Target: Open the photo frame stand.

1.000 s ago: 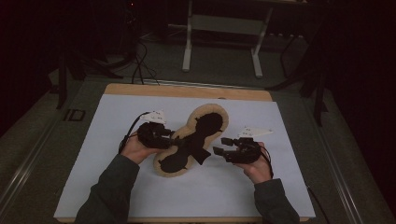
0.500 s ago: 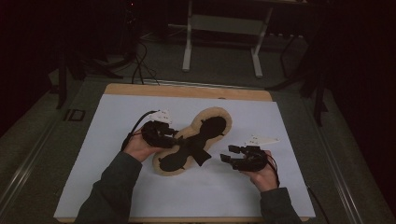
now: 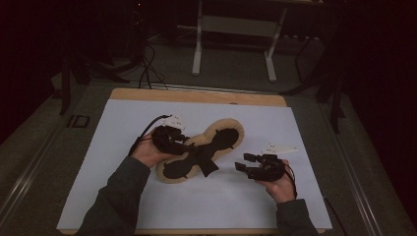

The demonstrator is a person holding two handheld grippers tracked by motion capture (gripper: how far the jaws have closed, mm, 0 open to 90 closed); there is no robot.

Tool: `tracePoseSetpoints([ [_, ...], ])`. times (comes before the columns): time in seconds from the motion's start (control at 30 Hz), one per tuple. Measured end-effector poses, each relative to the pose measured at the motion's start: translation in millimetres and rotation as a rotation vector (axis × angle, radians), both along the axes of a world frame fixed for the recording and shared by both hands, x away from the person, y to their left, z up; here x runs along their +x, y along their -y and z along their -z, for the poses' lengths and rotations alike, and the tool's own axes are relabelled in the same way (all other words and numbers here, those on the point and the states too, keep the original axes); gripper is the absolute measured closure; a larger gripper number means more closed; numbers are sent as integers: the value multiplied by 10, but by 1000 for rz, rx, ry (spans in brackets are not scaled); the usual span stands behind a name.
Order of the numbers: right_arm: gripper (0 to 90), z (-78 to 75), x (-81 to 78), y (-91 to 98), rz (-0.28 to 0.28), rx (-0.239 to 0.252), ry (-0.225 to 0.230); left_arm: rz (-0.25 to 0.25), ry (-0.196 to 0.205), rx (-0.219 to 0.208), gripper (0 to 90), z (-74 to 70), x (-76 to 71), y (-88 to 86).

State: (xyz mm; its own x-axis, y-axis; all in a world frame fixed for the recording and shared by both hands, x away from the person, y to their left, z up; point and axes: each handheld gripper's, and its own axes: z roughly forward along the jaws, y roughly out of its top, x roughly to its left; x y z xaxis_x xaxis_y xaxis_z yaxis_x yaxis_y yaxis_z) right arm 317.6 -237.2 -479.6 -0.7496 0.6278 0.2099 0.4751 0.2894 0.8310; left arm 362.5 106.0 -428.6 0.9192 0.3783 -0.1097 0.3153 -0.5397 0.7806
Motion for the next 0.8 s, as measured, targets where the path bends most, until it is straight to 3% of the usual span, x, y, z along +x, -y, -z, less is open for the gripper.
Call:
tracePoseSetpoints([
  [0.13, 418, 4, 2, 11, 4, 3, 0, 0, -2, 1, 679, 5, 24, -5],
  [0.37, 418, 6, -1, 21, 8, 0, 0, -2, 24, 62, 679, -38, 42, 62],
  [0.47, 418, 5, -3, 20, 8, -2, 4, 0, 28, 68, 679, -43, 46, 78],
  [0.8, 418, 14, -11, 23, 12, -3, 5, -2, 58, 172, 679, -58, 64, 280],
])
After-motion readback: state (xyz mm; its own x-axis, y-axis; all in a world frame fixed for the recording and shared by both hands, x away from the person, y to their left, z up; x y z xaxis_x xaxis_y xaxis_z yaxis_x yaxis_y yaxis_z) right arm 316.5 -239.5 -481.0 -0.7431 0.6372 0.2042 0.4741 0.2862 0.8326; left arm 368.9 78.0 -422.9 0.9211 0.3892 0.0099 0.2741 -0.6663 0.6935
